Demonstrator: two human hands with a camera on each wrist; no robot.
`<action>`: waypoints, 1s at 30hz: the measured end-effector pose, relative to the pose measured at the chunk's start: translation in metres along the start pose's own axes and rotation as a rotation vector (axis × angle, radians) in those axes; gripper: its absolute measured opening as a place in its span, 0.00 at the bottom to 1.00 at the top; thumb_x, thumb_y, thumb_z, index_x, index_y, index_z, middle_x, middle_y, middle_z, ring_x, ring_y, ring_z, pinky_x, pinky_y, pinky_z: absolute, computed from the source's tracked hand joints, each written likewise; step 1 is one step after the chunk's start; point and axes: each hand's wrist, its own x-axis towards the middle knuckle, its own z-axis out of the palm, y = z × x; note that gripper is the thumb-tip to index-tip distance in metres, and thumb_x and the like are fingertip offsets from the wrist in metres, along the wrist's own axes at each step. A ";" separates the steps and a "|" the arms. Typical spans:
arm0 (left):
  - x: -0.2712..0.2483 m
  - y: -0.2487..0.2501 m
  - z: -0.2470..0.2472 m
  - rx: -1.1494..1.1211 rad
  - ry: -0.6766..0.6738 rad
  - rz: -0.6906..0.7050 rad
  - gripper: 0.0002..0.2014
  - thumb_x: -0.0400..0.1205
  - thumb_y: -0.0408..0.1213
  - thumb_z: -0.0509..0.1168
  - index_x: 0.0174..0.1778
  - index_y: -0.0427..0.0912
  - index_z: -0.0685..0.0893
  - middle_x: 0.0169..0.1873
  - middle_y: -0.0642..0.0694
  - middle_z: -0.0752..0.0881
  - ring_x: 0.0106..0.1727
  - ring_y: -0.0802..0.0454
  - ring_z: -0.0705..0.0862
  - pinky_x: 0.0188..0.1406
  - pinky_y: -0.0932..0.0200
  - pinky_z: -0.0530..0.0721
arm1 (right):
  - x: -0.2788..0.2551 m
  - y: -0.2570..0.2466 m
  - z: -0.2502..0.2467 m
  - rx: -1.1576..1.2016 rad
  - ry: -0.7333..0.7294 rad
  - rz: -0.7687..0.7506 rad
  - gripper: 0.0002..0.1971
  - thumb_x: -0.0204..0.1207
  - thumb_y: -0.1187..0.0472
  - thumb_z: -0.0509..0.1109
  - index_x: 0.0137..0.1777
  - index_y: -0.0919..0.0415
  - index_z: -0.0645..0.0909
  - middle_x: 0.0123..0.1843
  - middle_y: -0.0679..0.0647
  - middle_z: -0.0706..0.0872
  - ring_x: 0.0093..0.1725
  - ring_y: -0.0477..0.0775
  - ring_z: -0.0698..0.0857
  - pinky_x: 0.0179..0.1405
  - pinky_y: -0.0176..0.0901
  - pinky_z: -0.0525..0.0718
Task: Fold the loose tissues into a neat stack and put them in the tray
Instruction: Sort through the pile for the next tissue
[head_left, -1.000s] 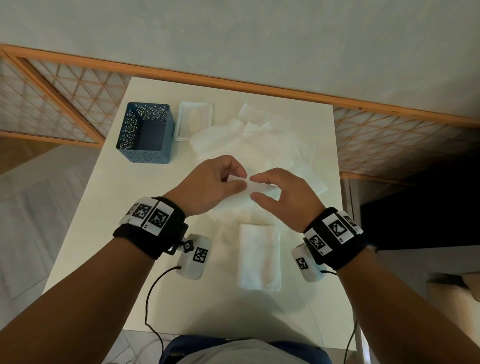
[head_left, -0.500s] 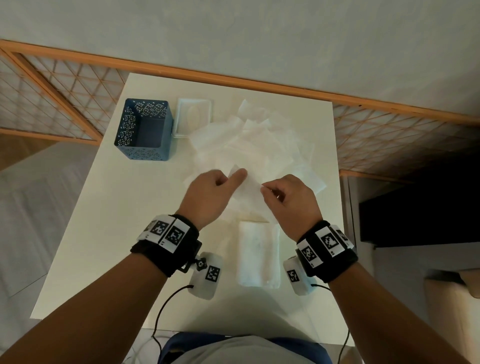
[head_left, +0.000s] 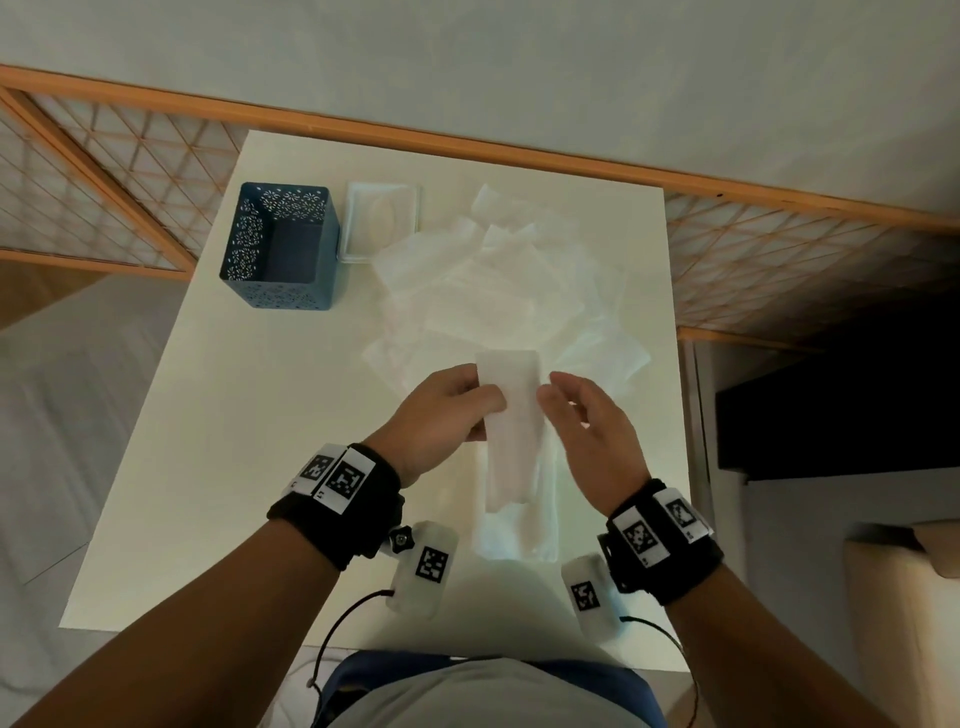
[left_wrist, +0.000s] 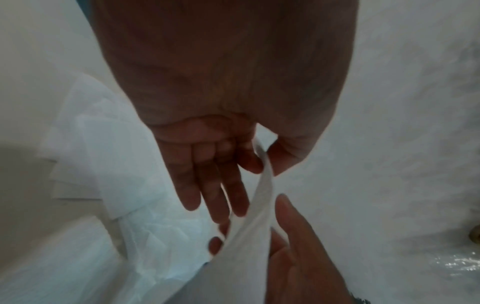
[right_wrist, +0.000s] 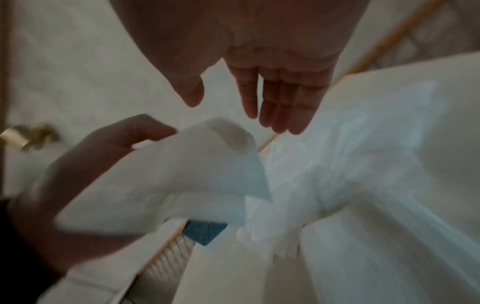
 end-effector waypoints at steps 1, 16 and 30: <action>-0.001 -0.001 0.000 -0.041 -0.041 -0.006 0.14 0.82 0.36 0.66 0.60 0.40 0.92 0.55 0.40 0.94 0.58 0.41 0.92 0.67 0.45 0.89 | 0.001 0.004 -0.001 0.157 -0.057 0.081 0.22 0.85 0.36 0.67 0.71 0.48 0.83 0.64 0.42 0.90 0.63 0.42 0.88 0.57 0.30 0.84; 0.021 -0.087 -0.006 0.431 0.070 -0.103 0.12 0.84 0.42 0.75 0.41 0.41 0.82 0.30 0.48 0.91 0.35 0.48 0.91 0.51 0.41 0.91 | -0.015 0.078 0.002 -0.245 -0.205 0.217 0.17 0.80 0.53 0.74 0.42 0.69 0.83 0.36 0.65 0.85 0.33 0.52 0.80 0.36 0.49 0.82; 0.033 -0.139 0.012 0.486 0.257 -0.184 0.11 0.79 0.46 0.78 0.45 0.49 0.83 0.41 0.48 0.89 0.43 0.47 0.88 0.38 0.57 0.81 | -0.026 0.112 0.024 -0.413 -0.163 0.354 0.18 0.79 0.52 0.74 0.35 0.56 0.70 0.31 0.50 0.74 0.31 0.52 0.71 0.31 0.44 0.72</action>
